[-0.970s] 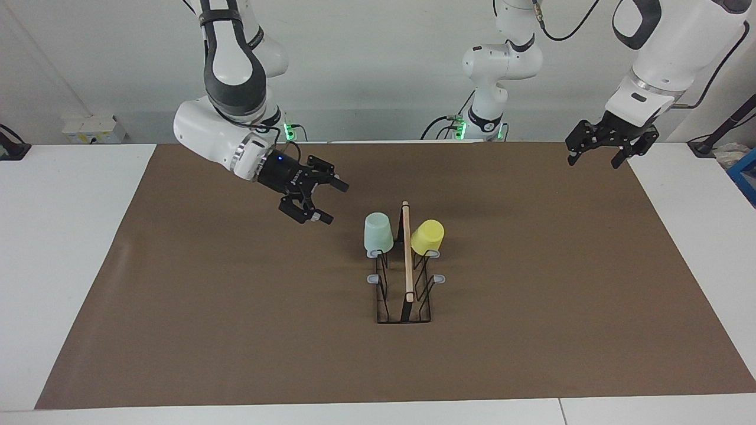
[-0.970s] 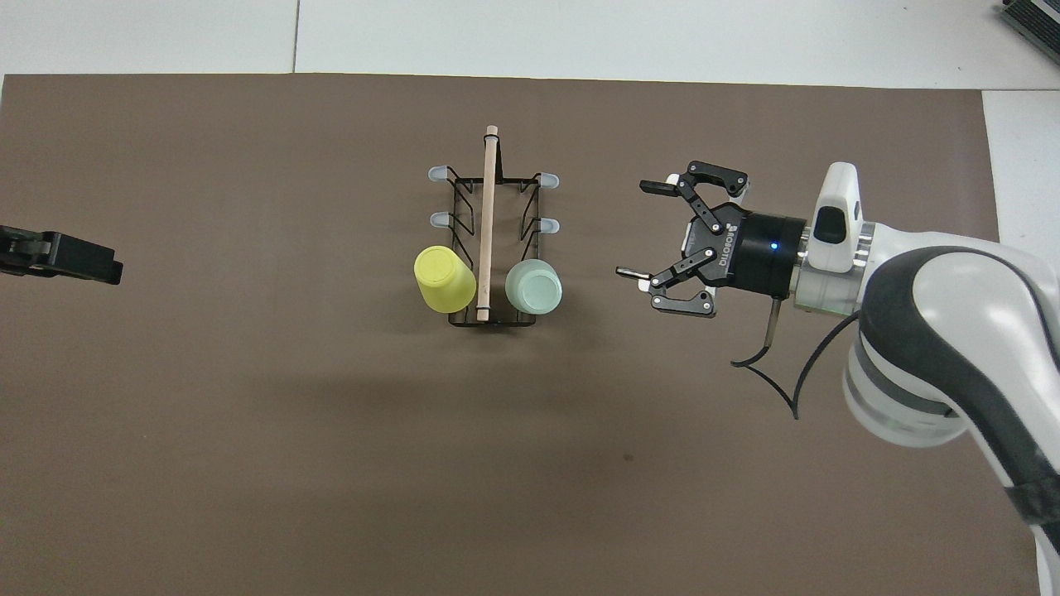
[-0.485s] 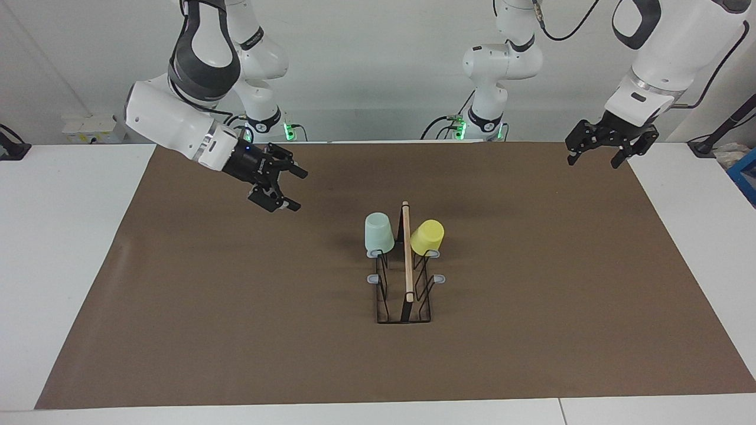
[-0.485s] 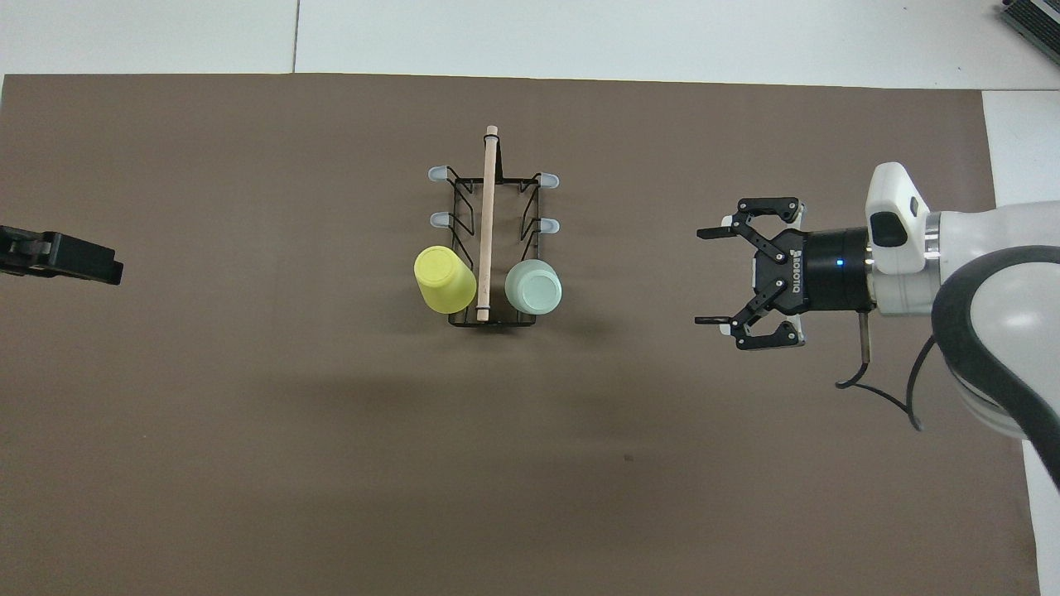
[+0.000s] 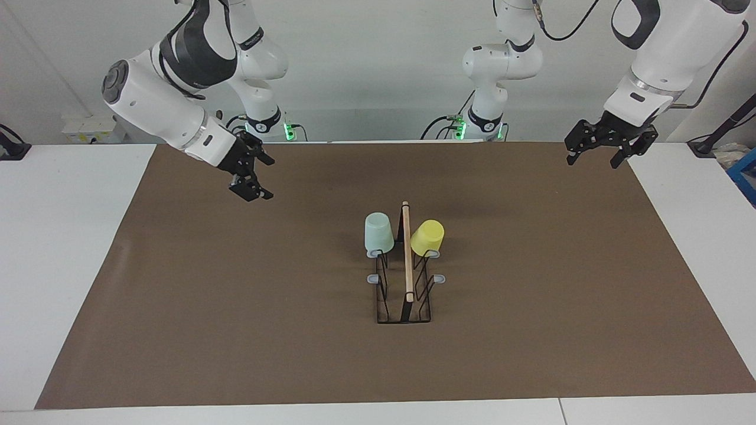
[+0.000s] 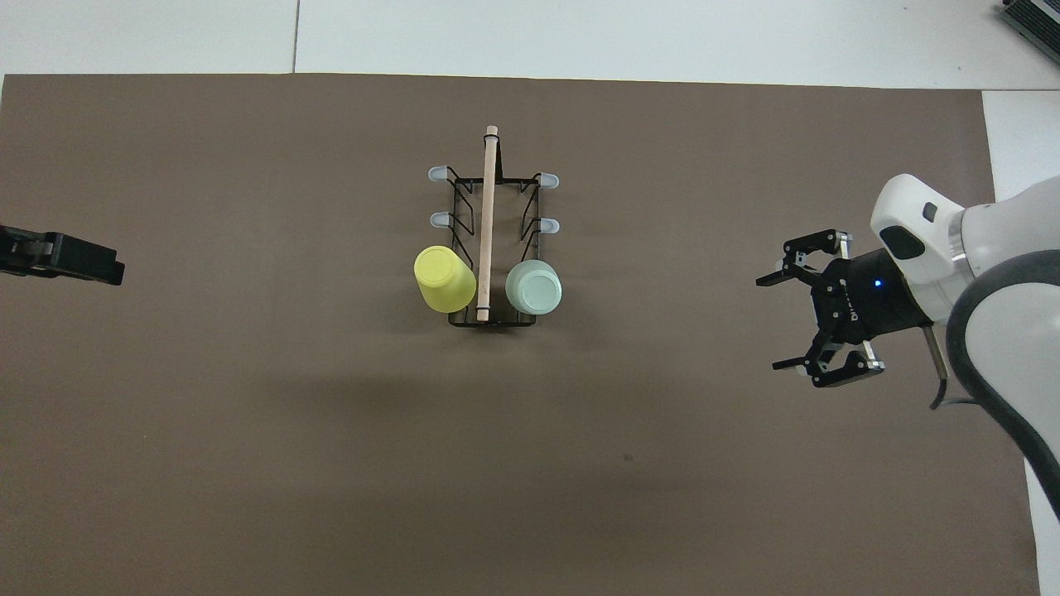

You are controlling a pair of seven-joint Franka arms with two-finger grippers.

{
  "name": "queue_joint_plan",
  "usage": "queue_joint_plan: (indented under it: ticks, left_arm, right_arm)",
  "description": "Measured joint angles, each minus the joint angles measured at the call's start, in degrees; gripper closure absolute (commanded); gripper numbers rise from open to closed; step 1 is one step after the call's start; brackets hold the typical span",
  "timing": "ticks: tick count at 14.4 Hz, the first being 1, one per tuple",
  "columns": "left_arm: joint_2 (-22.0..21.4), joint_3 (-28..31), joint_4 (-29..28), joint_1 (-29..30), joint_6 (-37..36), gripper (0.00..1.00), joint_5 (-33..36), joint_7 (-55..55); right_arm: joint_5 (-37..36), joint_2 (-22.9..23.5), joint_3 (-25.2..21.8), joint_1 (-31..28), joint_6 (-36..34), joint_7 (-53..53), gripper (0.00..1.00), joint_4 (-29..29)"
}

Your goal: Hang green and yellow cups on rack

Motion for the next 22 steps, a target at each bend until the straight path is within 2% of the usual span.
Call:
queue_joint_plan:
  ticks: [3, 10, 17, 22]
  left_arm:
    - [0.0, -0.1, 0.0, 0.0, 0.0, 0.0, 0.0, 0.0]
    - [0.0, -0.1, 0.0, 0.0, 0.0, 0.0, 0.0, 0.0]
    - [0.0, -0.2, 0.0, 0.0, 0.0, 0.0, 0.0, 0.0]
    - [0.0, -0.2, 0.0, 0.0, 0.0, 0.0, 0.0, 0.0]
  right_arm:
    - [-6.9, 0.0, 0.0, -0.1, -2.7, 5.5, 0.0, 2.5]
    - [-14.9, 0.0, 0.0, -0.7, -3.0, 22.3, 0.0, 4.8]
    - [-15.6, -0.1, 0.6, -0.5, -8.5, 53.7, 0.0, 7.3]
    - [-15.6, -0.1, 0.7, 0.9, -8.6, 61.6, 0.0, 7.4]
